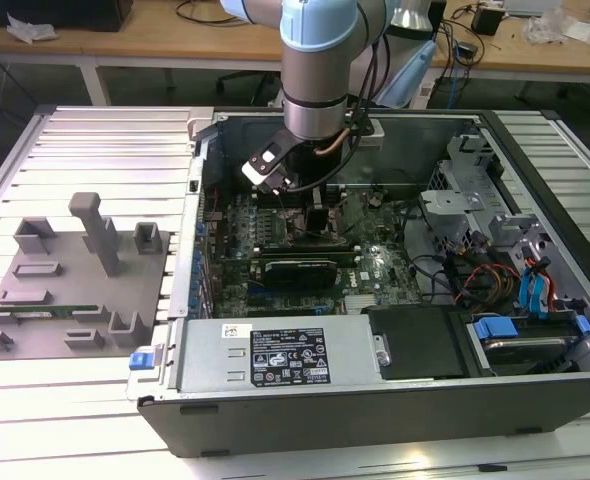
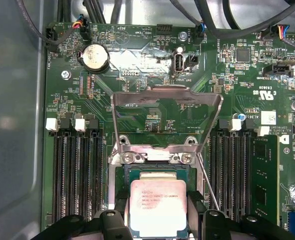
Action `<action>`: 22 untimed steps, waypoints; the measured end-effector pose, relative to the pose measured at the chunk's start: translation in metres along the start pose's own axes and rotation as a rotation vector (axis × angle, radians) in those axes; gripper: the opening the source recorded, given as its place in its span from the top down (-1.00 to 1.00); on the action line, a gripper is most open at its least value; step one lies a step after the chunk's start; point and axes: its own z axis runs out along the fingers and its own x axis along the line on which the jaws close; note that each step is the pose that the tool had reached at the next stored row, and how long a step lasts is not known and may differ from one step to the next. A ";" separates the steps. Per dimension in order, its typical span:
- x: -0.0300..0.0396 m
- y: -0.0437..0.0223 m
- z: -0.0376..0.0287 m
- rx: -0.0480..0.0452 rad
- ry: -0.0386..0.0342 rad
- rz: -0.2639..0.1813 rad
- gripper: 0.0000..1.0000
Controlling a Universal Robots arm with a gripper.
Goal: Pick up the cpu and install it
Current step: 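Place the cpu into insertion slot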
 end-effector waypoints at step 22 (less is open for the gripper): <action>0.0004 0.0026 0.0011 -0.0011 0.0012 0.010 -0.11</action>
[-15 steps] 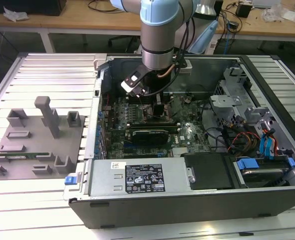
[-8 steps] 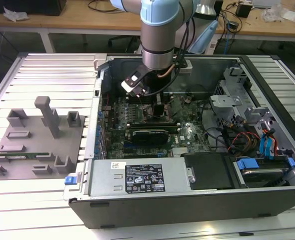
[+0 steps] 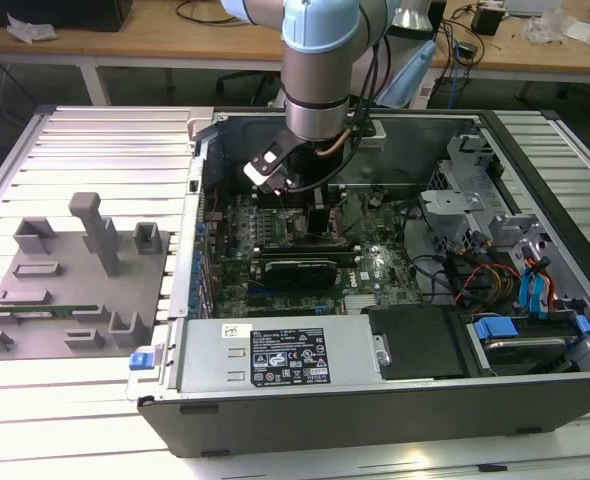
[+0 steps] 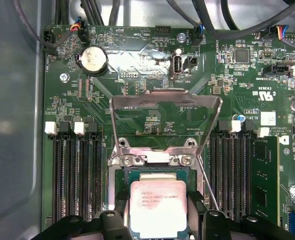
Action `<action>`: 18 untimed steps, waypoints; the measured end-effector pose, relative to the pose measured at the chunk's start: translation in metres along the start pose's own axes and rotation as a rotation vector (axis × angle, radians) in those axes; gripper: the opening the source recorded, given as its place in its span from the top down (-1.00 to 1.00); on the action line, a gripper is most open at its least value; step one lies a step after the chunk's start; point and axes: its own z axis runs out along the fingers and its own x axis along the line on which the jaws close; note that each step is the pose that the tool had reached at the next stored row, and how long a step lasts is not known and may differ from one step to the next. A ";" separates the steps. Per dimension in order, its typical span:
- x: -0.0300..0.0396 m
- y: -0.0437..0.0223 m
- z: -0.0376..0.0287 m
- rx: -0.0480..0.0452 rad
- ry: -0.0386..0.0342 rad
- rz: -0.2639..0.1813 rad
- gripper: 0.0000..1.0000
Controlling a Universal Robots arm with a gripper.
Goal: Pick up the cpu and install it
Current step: 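Place the cpu into insertion slot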
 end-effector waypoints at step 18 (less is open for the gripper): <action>0.0025 -0.0001 -0.0032 0.0014 0.0020 0.001 -0.35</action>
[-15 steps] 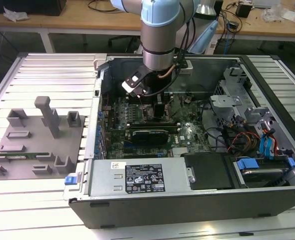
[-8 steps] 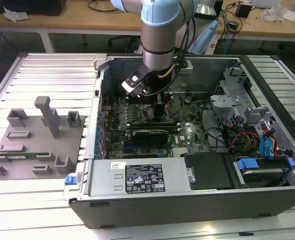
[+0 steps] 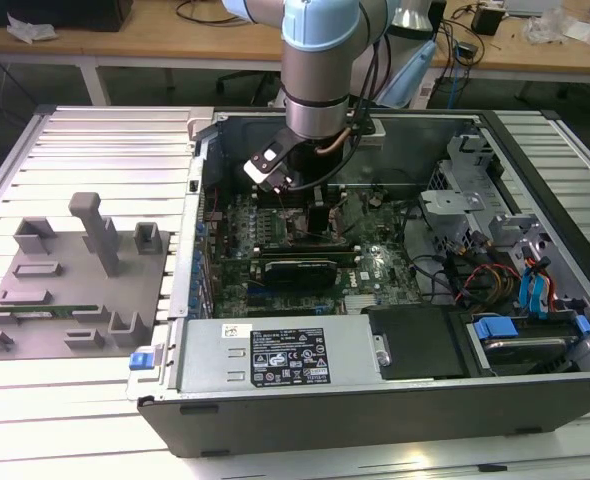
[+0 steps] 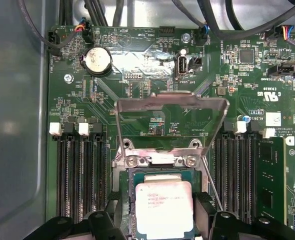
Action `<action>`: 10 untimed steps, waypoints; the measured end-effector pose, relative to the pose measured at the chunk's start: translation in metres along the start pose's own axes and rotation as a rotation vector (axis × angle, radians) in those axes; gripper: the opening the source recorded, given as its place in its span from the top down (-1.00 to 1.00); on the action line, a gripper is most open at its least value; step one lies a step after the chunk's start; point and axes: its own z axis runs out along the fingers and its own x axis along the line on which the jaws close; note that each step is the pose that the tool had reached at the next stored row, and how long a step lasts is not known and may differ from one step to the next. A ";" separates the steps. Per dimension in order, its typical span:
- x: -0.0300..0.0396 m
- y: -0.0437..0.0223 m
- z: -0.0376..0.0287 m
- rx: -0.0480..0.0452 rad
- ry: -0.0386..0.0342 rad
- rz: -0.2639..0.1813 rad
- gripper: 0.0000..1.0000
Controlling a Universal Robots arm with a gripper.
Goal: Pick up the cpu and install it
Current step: 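Place the cpu into insertion slot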
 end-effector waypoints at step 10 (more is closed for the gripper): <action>-0.0001 0.0000 -0.0005 0.0002 -0.0003 0.000 -0.35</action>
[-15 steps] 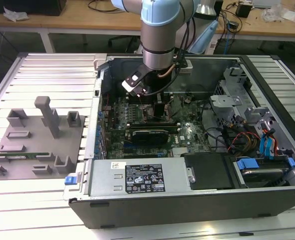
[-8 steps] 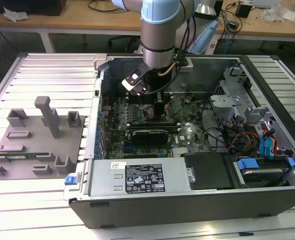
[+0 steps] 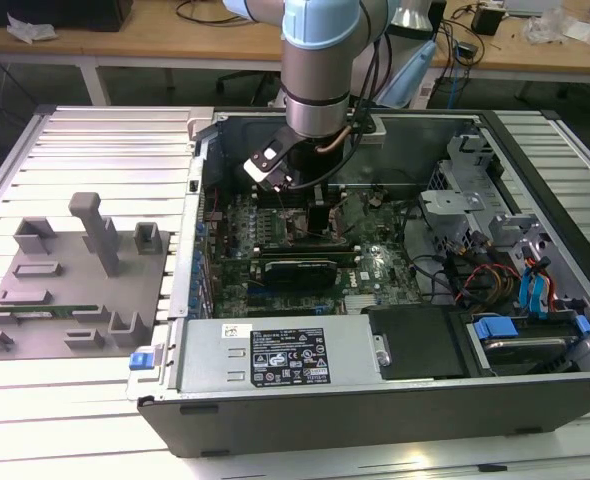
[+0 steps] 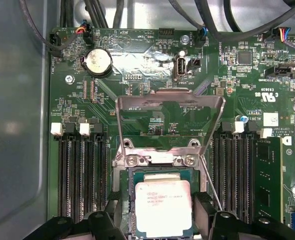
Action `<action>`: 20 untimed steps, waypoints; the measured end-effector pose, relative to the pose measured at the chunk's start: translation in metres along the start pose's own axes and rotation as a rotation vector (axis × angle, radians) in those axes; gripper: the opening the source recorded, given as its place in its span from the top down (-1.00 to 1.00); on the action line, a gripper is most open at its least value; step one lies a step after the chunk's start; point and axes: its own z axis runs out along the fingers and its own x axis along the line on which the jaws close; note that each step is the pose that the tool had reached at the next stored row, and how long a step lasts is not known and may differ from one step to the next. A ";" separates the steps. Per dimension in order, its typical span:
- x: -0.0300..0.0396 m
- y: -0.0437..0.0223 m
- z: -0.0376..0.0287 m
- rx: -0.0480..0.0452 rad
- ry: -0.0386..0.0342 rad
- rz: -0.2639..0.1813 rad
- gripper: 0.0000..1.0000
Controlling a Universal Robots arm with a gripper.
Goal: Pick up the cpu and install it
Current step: 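Place the cpu into insertion slot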
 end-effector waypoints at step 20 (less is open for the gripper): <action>0.0001 0.0000 0.0005 -0.0002 0.0002 0.000 -0.18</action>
